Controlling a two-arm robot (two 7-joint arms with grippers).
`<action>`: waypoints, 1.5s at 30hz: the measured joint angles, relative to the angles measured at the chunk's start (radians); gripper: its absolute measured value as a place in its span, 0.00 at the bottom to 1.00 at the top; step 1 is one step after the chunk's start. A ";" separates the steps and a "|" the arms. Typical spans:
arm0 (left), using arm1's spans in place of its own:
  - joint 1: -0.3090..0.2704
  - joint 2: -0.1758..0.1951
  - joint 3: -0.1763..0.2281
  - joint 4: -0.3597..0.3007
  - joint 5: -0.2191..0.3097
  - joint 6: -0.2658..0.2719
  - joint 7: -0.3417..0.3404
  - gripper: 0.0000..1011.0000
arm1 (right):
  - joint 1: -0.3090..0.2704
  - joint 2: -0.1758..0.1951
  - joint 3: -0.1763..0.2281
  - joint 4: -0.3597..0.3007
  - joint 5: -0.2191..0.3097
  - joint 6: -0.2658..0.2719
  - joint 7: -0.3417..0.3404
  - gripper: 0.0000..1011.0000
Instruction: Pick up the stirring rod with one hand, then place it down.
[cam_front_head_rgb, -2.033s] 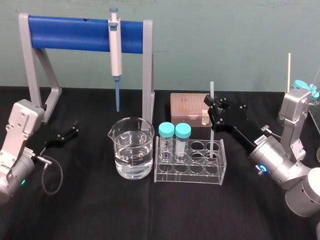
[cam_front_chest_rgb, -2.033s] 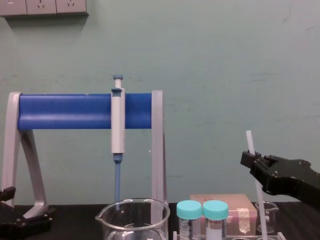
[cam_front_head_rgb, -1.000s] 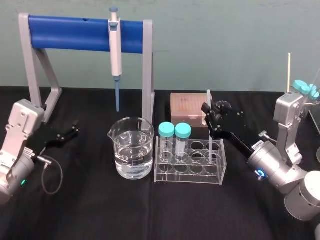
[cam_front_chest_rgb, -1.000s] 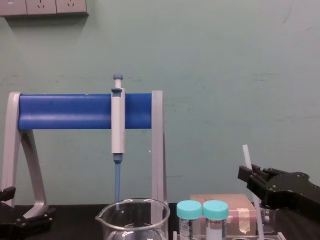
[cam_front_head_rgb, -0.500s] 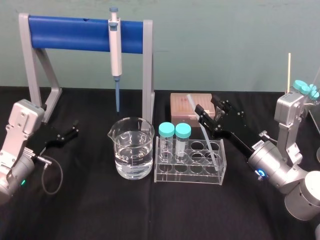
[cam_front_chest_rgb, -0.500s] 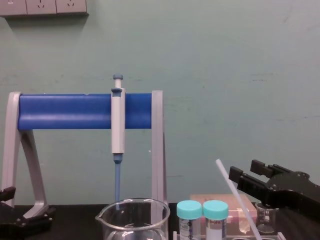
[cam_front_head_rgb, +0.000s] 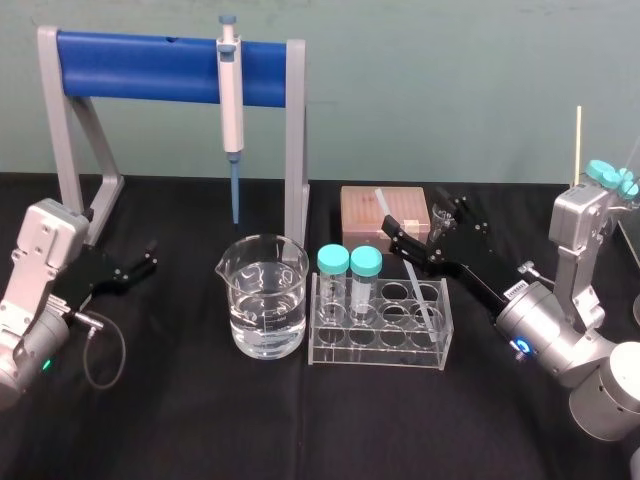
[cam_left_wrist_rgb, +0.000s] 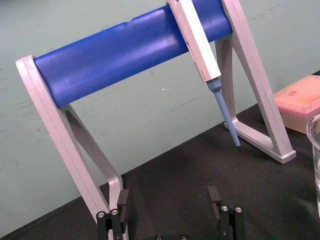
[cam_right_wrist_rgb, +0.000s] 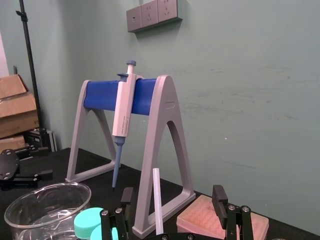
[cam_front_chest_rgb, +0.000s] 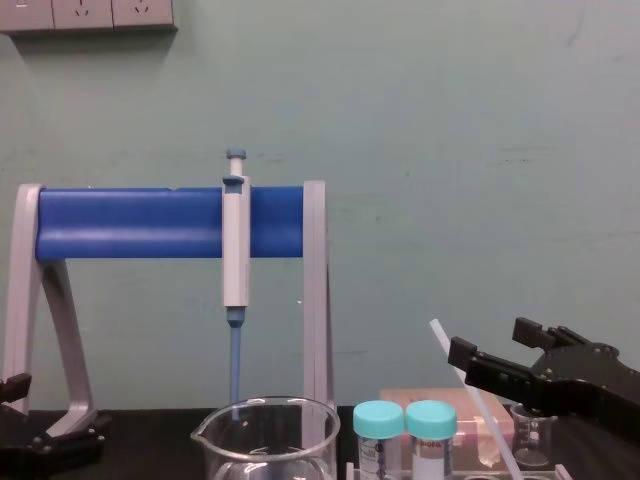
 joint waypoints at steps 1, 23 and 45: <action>0.000 0.000 0.000 0.000 0.000 0.000 0.000 0.99 | 0.000 0.000 0.000 0.000 0.000 0.000 0.000 0.99; 0.000 0.000 0.000 0.000 0.000 0.000 0.000 0.99 | -0.056 -0.031 0.143 -0.059 -0.166 0.094 -0.348 0.99; 0.000 0.000 0.000 0.000 0.000 0.000 0.000 0.99 | -0.063 -0.038 0.153 -0.044 -0.184 0.143 -0.368 0.99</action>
